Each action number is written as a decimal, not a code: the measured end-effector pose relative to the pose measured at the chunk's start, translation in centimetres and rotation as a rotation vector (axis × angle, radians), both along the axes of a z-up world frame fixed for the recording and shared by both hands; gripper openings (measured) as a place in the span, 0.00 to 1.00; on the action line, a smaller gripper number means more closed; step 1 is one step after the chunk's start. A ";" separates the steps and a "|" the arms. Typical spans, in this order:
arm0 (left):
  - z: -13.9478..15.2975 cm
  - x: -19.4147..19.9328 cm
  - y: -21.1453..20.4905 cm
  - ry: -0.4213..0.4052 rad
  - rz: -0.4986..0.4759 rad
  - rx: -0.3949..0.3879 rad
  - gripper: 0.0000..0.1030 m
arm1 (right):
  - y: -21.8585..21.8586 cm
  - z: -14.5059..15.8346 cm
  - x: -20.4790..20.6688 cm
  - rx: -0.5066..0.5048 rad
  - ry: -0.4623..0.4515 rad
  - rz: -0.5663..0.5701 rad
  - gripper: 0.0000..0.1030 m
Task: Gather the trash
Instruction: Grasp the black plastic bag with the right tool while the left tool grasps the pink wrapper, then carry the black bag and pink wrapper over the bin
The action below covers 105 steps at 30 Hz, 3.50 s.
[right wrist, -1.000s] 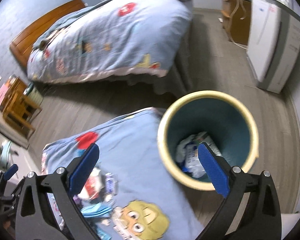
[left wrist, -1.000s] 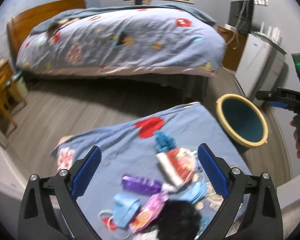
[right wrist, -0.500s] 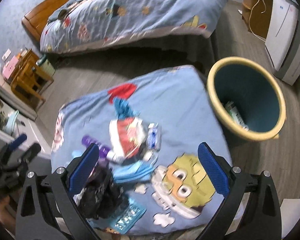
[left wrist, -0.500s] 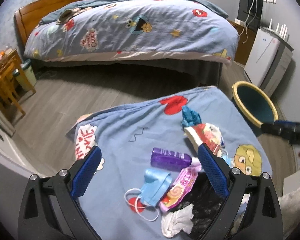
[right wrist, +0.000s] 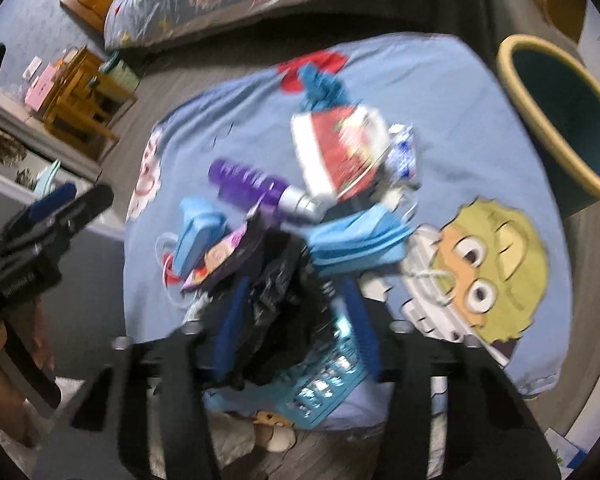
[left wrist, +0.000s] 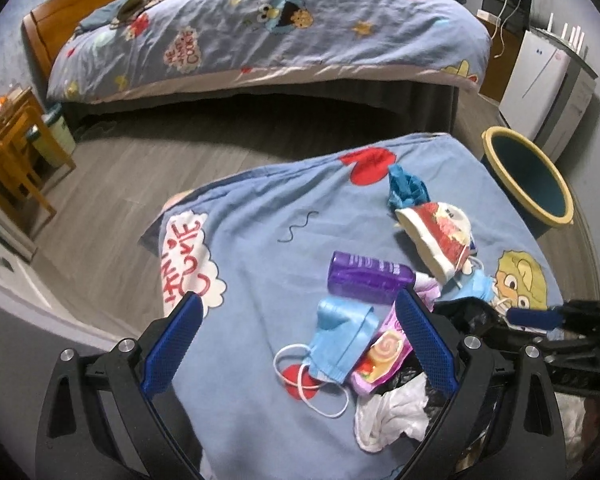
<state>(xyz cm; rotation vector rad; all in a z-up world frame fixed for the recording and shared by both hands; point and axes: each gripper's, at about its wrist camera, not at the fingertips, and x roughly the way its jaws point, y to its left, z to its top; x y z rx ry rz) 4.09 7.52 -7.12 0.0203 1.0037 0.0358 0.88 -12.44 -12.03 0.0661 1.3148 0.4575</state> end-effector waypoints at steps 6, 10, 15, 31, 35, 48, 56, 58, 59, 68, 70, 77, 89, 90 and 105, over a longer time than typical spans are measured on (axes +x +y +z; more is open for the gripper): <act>-1.4 0.6 -0.3 0.045 -0.006 0.024 0.93 | -0.4 1.3 0.3 -0.021 -0.063 -0.010 0.13; -2.7 1.2 -0.8 0.097 -0.013 0.029 0.92 | -1.7 3.3 1.2 -0.026 -0.135 -0.046 0.13; -4.2 2.0 -1.0 0.163 0.008 0.033 0.91 | -3.6 6.3 2.5 -0.041 -0.246 -0.088 0.13; -4.9 3.0 -3.3 0.147 -0.068 -0.021 0.71 | -6.3 9.6 4.6 0.033 -0.334 -0.170 0.13; -5.9 3.3 -5.3 0.191 -0.128 0.000 0.68 | -6.7 9.9 4.4 0.035 -0.347 -0.173 0.13; -6.6 3.5 -8.2 0.220 -0.239 0.025 0.12 | -8.0 10.1 4.7 0.054 -0.343 -0.190 0.13; -1.1 3.2 -7.1 0.034 -0.177 -0.048 0.12 | -9.3 12.7 4.7 0.083 -0.389 -0.202 0.13; 0.2 3.2 -7.2 -0.006 -0.167 -0.054 0.12 | -9.9 13.7 4.9 0.108 -0.394 -0.207 0.13; 0.7 3.3 -7.1 -0.022 -0.159 -0.063 0.12 | -10.4 14.5 5.1 0.109 -0.408 -0.204 0.13; 3.3 3.9 -7.2 -0.104 -0.135 -0.112 0.12 | -13.8 18.4 9.4 -0.013 -0.518 -0.222 0.13; 3.2 4.0 -7.4 -0.098 -0.132 -0.113 0.12 | -14.9 17.5 9.7 -0.013 -0.525 -0.243 0.13; 1.8 5.5 -9.2 -0.061 -0.148 -0.108 0.12 | -17.1 13.6 12.0 0.026 -0.403 -0.253 0.13; 0.2 7.9 -17.1 -0.007 -0.258 -0.120 0.12 | -26.1 13.1 13.1 0.041 -0.398 -0.408 0.13; 0.3 8.0 -17.5 -0.008 -0.264 -0.125 0.12 | -26.8 13.0 13.2 0.043 -0.395 -0.426 0.13; 0.6 11.5 -28.2 -0.005 -0.388 -0.163 0.12 | -34.5 9.3 14.4 0.008 -0.308 -0.646 0.13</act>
